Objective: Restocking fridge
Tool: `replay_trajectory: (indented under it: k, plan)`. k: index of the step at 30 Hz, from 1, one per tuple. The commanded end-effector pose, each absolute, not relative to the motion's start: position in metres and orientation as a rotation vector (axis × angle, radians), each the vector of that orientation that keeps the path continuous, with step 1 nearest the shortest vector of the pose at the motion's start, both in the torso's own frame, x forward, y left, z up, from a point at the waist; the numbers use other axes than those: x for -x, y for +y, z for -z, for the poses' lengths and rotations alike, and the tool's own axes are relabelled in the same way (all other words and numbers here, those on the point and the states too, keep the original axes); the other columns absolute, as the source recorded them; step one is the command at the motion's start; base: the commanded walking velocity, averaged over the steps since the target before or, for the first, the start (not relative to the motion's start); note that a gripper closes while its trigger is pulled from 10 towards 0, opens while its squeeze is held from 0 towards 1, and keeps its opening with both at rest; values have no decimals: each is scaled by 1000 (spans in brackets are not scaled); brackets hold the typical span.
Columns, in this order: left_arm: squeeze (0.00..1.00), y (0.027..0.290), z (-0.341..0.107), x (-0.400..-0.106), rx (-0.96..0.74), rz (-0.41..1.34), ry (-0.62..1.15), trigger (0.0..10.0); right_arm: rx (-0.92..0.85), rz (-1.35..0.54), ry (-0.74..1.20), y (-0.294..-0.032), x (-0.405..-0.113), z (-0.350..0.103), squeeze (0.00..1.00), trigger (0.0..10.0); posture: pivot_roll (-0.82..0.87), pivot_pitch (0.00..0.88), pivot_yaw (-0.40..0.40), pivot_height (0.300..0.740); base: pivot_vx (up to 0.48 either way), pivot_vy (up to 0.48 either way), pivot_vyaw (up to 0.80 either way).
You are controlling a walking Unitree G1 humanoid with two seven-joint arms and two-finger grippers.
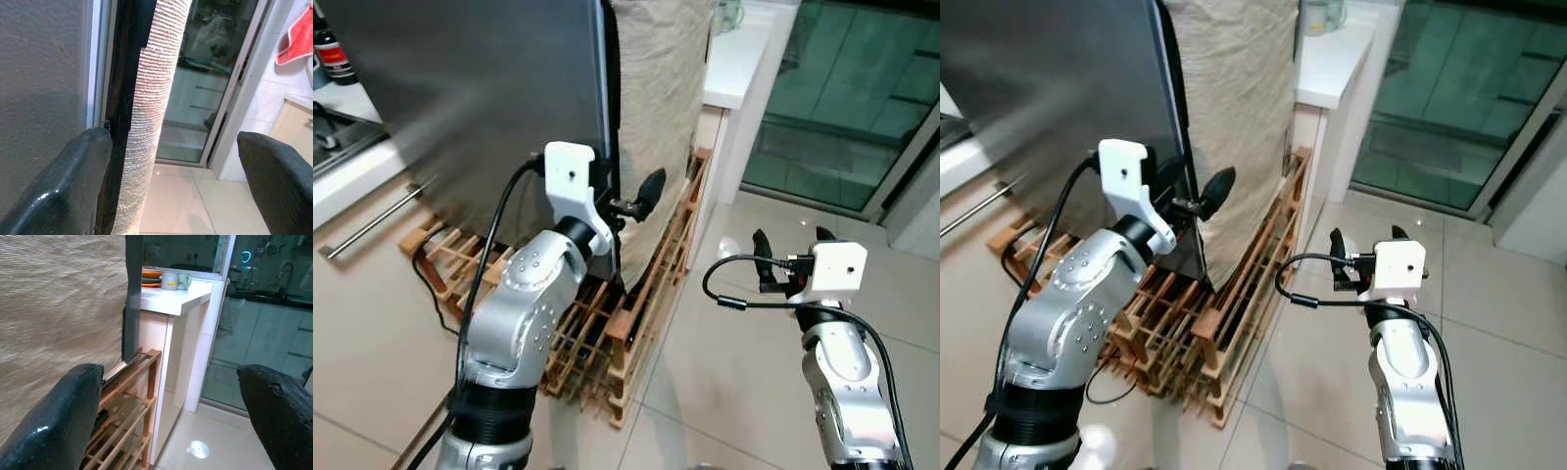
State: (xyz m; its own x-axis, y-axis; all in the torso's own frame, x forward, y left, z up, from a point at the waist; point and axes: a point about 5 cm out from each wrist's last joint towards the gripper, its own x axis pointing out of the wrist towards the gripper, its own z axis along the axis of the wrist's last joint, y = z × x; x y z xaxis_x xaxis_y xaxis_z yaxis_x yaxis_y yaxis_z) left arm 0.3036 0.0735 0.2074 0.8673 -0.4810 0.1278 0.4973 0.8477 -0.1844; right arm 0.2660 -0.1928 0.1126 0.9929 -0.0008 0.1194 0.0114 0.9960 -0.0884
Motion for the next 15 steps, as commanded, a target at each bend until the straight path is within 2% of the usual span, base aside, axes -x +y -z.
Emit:
replay_trajectory:
  k: [1, 10, 15]
  plan:
    - [0, 74, -213, -309, 203, 490, -98, 10000, 86, 2, -132, -193, -269, -115, 0, 10000, -69, 0, 43, 727, 0, 0, 0]
    - [0, 80, -210, -318, 308, 400, -62, 10000, 82, 3, -139, -193, -268, -116, 0, 10000, -77, 0, 43, 727, 0, 0, 0]
    - [0, 82, -209, -317, 318, 391, -64, 10000, 58, -60, -157, -187, -262, -119, 0, 10000, -74, 0, 40, 727, 0, 0, 0]
